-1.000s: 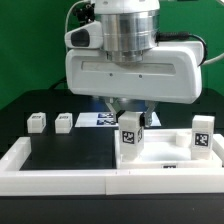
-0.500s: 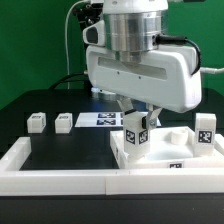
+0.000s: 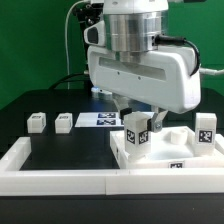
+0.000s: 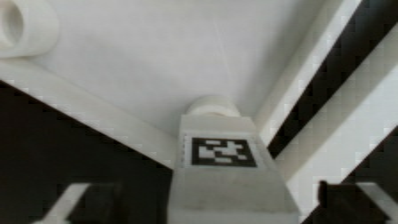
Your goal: Assemble square table
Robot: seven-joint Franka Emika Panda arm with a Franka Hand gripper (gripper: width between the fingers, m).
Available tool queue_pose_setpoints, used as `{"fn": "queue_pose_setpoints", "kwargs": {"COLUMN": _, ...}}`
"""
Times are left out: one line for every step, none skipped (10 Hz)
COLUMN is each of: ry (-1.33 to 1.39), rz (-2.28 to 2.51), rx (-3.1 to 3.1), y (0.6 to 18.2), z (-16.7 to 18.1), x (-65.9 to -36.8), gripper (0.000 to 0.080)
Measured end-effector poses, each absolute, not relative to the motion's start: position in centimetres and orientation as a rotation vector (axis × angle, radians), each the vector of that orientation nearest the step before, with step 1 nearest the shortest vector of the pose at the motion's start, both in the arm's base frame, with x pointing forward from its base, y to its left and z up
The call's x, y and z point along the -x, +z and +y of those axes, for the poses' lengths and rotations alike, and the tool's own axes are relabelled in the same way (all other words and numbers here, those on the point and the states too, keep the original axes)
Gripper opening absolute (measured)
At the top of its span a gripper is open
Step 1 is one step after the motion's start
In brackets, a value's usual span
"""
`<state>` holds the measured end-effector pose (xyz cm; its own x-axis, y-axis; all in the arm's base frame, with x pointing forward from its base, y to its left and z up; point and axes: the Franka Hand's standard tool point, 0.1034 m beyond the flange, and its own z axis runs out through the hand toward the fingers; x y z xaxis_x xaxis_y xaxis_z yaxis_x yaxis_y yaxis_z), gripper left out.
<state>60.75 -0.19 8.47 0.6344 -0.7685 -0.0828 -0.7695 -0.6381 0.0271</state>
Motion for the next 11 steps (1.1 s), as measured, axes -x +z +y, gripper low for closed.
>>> {"fn": "queue_pose_setpoints", "kwargs": {"ry": 0.135, "rz": 1.258, "rx": 2.861, "y": 8.46, "z": -0.21, "x": -60.75, "gripper": 0.0616}}
{"fn": "queue_pose_setpoints", "kwargs": {"ry": 0.134, "rz": 1.132, "rx": 2.91, "y": 8.46, "z": -0.23, "x": -60.75, "gripper": 0.0639}}
{"fn": "queue_pose_setpoints", "kwargs": {"ry": 0.132, "rz": 0.962, "rx": 2.966, "y": 8.45, "z": -0.35, "x": -60.74, "gripper": 0.0647}}
{"fn": "queue_pose_setpoints", "kwargs": {"ry": 0.131, "rz": 0.849, "rx": 2.997, "y": 8.44, "z": -0.49, "x": -60.74, "gripper": 0.0647}}
{"fn": "queue_pose_setpoints", "kwargs": {"ry": 0.13, "rz": 0.691, "rx": 3.032, "y": 8.38, "z": -0.81, "x": -60.71, "gripper": 0.0647}}
{"fn": "queue_pose_setpoints", "kwargs": {"ry": 0.128, "rz": 0.574, "rx": 3.054, "y": 8.34, "z": -1.05, "x": -60.69, "gripper": 0.0649}}
{"fn": "queue_pose_setpoints", "kwargs": {"ry": 0.127, "rz": 0.478, "rx": 3.068, "y": 8.34, "z": -1.09, "x": -60.69, "gripper": 0.0649}}
{"fn": "queue_pose_setpoints", "kwargs": {"ry": 0.125, "rz": 0.376, "rx": 3.081, "y": 8.36, "z": -1.1, "x": -60.7, "gripper": 0.0649}}
{"fn": "queue_pose_setpoints", "kwargs": {"ry": 0.121, "rz": 0.247, "rx": 3.091, "y": 8.38, "z": -1.09, "x": -60.73, "gripper": 0.0649}}
{"fn": "queue_pose_setpoints", "kwargs": {"ry": 0.12, "rz": 0.159, "rx": 3.094, "y": 8.39, "z": -1.06, "x": -60.73, "gripper": 0.0649}}
{"fn": "queue_pose_setpoints", "kwargs": {"ry": 0.119, "rz": 0.072, "rx": 3.096, "y": 8.41, "z": -0.99, "x": -60.75, "gripper": 0.0649}}
